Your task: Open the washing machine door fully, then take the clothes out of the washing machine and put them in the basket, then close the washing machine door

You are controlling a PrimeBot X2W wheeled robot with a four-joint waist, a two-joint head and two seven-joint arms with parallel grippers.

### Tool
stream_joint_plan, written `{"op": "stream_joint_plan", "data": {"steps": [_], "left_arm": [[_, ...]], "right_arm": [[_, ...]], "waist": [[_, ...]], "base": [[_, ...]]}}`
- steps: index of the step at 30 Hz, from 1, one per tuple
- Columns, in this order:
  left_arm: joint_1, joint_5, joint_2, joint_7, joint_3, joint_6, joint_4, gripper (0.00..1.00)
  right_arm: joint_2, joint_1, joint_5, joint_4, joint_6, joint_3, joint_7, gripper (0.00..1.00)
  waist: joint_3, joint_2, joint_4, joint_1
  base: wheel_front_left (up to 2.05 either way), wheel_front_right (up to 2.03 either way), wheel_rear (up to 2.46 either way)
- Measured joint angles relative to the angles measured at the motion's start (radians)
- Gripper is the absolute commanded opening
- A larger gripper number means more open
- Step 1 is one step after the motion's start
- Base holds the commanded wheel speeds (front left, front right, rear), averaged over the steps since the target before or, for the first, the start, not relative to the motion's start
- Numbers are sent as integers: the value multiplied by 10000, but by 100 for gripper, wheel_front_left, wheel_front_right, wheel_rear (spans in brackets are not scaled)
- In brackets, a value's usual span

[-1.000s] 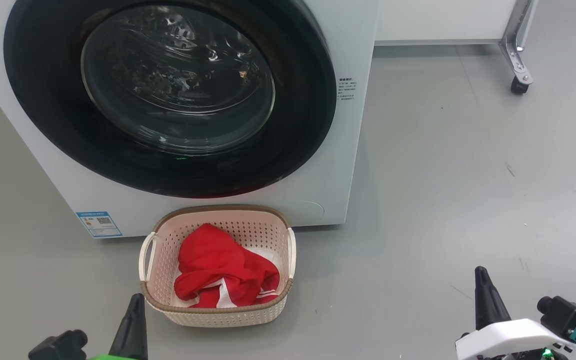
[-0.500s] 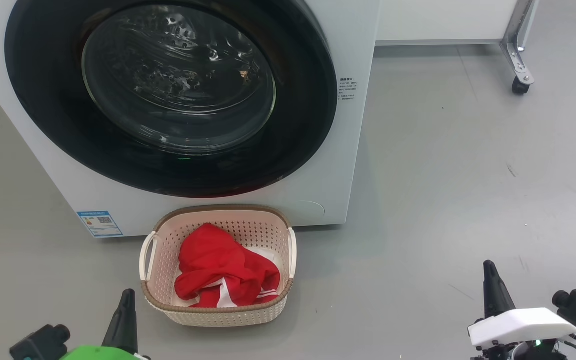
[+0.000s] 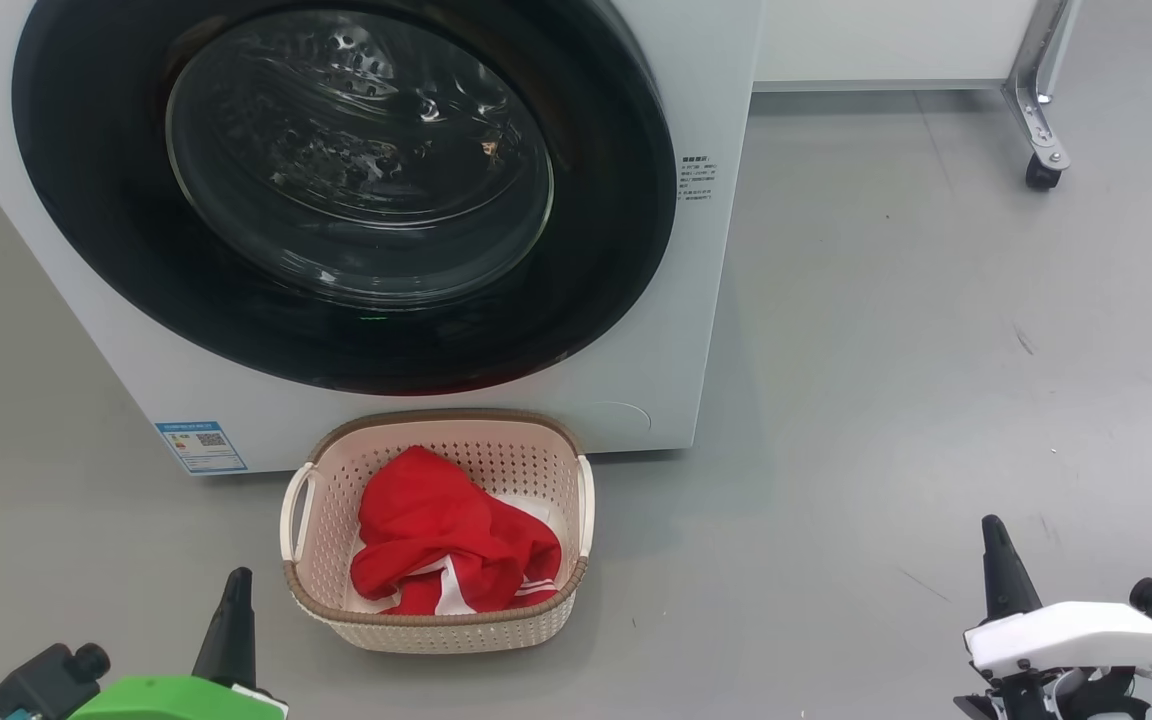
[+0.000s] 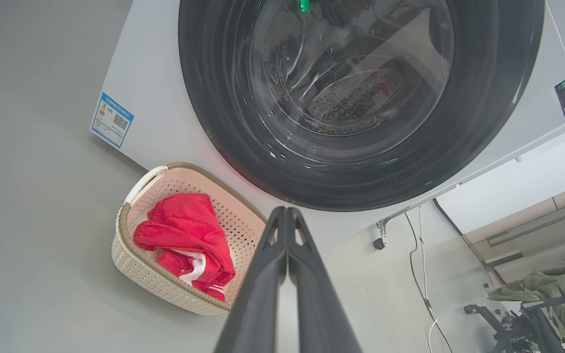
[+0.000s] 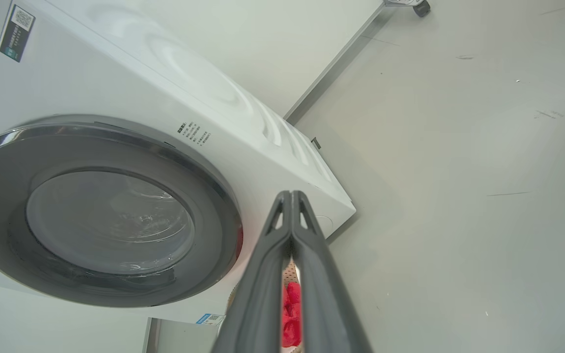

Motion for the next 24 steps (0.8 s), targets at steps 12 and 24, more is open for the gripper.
{"op": "stream_joint_plan", "data": {"steps": [12, 24], "left_arm": [[-301, -1327, 31, 184, 249, -251, 316, 0], [-606, -2656, 71, 408, 453, -435, 637, 0]], "right_arm": [[-50, -290, 1407, 182, 119, -272, 307, 0], [-127, -571, 2775, 355, 282, -541, 566, 0]], "waist": [[-3, 0, 18, 0], [-6, 0, 37, 0]], "base": [[0, 0, 0], [0, 0, 0]]}}
